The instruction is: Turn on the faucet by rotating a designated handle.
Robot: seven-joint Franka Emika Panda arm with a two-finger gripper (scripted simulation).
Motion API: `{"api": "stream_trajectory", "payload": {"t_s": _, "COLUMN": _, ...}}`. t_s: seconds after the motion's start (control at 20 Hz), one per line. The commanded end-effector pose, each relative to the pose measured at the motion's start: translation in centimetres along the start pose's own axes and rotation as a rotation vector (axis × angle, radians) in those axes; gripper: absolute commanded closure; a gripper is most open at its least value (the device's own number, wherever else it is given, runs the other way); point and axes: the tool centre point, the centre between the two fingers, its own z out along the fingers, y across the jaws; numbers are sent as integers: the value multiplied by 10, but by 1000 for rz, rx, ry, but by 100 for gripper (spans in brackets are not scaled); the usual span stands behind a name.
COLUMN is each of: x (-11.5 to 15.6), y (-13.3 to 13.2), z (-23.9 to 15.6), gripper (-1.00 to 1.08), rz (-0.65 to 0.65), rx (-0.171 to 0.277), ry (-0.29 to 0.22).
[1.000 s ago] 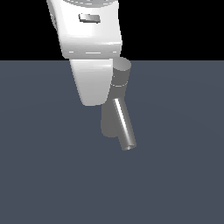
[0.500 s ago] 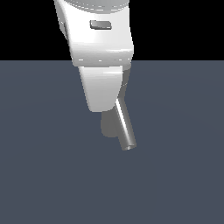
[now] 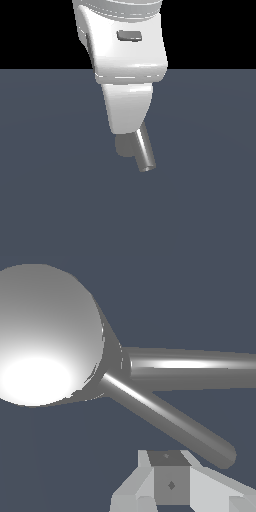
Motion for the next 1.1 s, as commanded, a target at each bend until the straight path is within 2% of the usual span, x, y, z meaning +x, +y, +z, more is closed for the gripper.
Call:
{"api": "stream_trajectory", "payload": {"t_s": 0.0, "x": 8, "y": 8, "z": 1, "gripper": 108, "rz": 14, "rx": -8, "ry": 9}}
{"api": "stream_trajectory", "payload": {"t_s": 0.75, "x": 19, "y": 23, "z": 1, "gripper": 108, "rz": 17, "rx": -10, "ry": 10}}
{"api": "stream_trajectory", "payload": {"t_s": 0.85, "x": 15, "y": 16, "z": 0, "gripper": 108, "rz": 7, "rx": 0, "ry": 4}}
{"api": "stream_trajectory", "payload": {"t_s": 1.05, "x": 28, "y": 19, "z": 0, "gripper": 108, "rz": 9, "rx": -2, "ry": 5}}
